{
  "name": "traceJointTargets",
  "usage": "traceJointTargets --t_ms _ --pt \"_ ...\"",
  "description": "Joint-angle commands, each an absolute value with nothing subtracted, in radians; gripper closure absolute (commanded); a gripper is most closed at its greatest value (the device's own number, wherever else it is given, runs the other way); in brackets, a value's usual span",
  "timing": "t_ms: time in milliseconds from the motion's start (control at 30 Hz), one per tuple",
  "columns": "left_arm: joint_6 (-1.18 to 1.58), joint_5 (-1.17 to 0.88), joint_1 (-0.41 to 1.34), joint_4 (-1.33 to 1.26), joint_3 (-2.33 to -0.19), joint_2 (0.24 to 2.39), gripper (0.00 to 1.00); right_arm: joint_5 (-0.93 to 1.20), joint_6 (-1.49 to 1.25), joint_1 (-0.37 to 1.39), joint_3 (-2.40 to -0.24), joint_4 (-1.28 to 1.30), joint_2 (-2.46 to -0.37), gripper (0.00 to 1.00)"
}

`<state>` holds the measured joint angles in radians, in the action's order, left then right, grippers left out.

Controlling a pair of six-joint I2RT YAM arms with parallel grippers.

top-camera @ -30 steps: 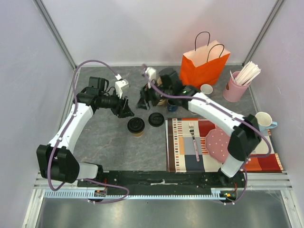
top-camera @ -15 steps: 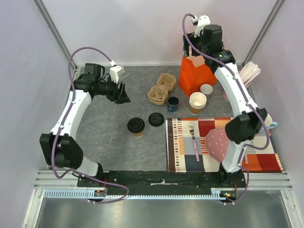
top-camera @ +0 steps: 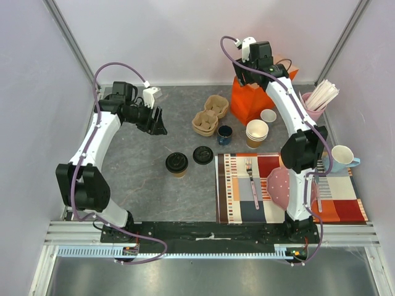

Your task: Pack the takeout coffee

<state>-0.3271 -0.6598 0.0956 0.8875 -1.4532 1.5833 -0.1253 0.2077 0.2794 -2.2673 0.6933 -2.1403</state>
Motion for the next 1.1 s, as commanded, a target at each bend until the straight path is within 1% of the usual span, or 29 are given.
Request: traceJointTargets --t_ms 0,300,367,467,500,533,600,700,733,867,933,1000,1067 --pt "-0.350 -0.603 0.091 0.862 -1.439 1.505 0.34 -0.123 0.250 0.279 -2.235 0.707 -2.062 0.27" --pt "-0.350 -0.545 0.091 0.845 -1.411 1.453 0.34 -0.123 0.282 0.275 -2.339 0.706 -1.988 0.25" --pt "-0.347 -0.540 0.091 0.839 -1.399 1.439 0.34 -0.104 0.296 0.272 -2.326 0.706 -1.955 0.24" --pt "-0.357 -0.531 0.089 0.833 -1.375 1.411 0.34 -0.020 0.336 0.270 -2.260 0.706 -1.898 0.21" --pt "-0.368 -0.529 0.089 0.827 -1.362 1.388 0.34 0.039 0.347 0.271 -2.235 0.704 -1.881 0.21" --pt "-0.371 -0.529 0.089 0.822 -1.358 1.381 0.34 0.072 0.365 0.270 -2.188 0.704 -1.864 0.18" --pt "-0.386 -0.532 0.089 0.818 -1.355 1.362 0.34 0.130 0.390 0.270 -2.155 0.719 -1.841 0.15" --pt "-0.394 -0.538 0.089 0.818 -1.365 1.364 0.34 0.118 0.405 0.270 -2.149 0.744 -1.868 0.14" --pt "-0.394 -0.540 0.087 0.822 -1.370 1.370 0.34 0.120 0.408 0.271 -2.176 0.758 -1.882 0.14" --pt "-0.408 -0.546 0.089 0.833 -1.382 1.391 0.34 0.130 0.417 0.271 -2.207 0.828 -1.948 0.17" --pt "-0.402 -0.546 0.089 0.833 -1.381 1.405 0.34 0.111 0.417 0.270 -2.182 0.828 -1.956 0.21" --pt "-0.399 -0.548 0.089 0.838 -1.378 1.417 0.34 0.078 0.432 0.270 -2.175 0.831 -1.974 0.22" --pt "-0.405 -0.543 0.087 0.841 -1.373 1.416 0.34 0.037 0.452 0.270 -2.189 0.838 -2.006 0.25"
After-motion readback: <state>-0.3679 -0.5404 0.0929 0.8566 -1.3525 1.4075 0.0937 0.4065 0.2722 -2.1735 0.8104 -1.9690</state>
